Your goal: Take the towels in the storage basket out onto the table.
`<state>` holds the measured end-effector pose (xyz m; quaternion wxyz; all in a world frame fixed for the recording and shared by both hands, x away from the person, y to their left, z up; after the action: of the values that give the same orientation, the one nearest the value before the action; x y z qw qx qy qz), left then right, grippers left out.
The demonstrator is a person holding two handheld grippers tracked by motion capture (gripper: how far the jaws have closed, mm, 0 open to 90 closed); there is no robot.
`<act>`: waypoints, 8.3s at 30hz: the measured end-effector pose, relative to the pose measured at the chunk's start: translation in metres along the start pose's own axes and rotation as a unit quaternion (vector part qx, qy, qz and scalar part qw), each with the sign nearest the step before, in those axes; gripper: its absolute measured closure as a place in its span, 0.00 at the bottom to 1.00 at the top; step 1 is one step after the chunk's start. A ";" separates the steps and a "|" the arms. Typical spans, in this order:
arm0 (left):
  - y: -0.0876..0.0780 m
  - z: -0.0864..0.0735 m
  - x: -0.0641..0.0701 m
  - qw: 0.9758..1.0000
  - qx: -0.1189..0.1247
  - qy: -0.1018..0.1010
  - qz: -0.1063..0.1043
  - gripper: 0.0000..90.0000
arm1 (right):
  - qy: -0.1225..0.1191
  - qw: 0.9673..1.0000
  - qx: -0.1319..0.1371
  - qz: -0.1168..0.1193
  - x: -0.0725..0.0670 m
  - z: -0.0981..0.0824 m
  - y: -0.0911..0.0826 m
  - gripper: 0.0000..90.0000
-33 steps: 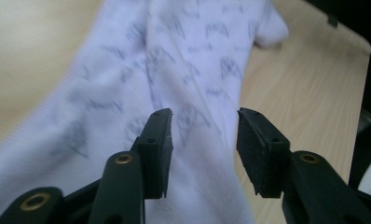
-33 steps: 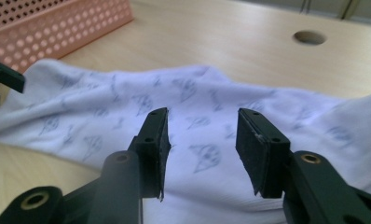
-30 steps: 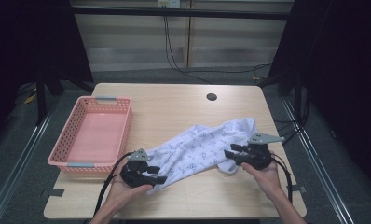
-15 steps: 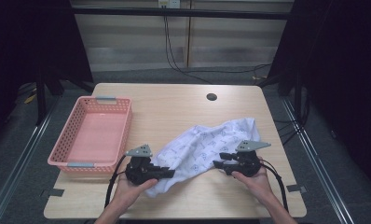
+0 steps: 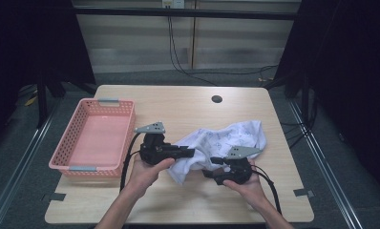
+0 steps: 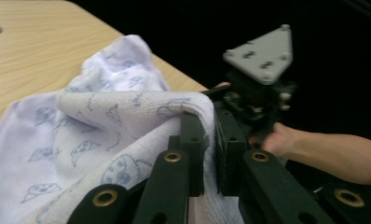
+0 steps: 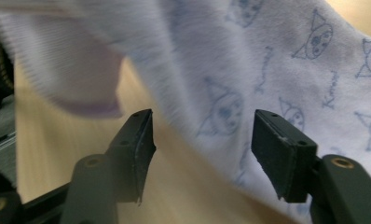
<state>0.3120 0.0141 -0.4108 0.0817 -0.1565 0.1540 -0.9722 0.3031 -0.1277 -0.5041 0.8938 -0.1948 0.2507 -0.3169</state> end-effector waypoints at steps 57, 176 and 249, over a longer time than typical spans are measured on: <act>-0.010 -0.155 -0.009 0.980 -0.191 0.049 0.028 0.58 | 0.032 0.995 -0.094 0.011 0.017 -0.022 0.044 0.77; -0.061 -0.001 -0.064 0.996 0.043 -0.001 0.076 0.98 | 0.074 0.990 0.116 -0.041 0.080 0.083 -0.138 0.98; 0.001 -0.133 -0.068 0.985 -0.145 -0.044 0.085 0.86 | 0.084 0.986 -0.051 -0.135 0.120 -0.037 -0.068 0.82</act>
<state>0.3324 0.0636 -0.5507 0.1474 -0.1956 0.3027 -0.9211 0.3311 -0.2634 -0.5379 0.8071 -0.2448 0.3124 -0.4370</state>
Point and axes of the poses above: each handheld gripper's, and its own axes: y roughly forward along the jaws, z roughly out of its top, x roughly to its right, the point moved 8 cm from there along y, roughly forward along the jaws, and after that the axes turned 10 degrees about y, right-handed, at the moved point
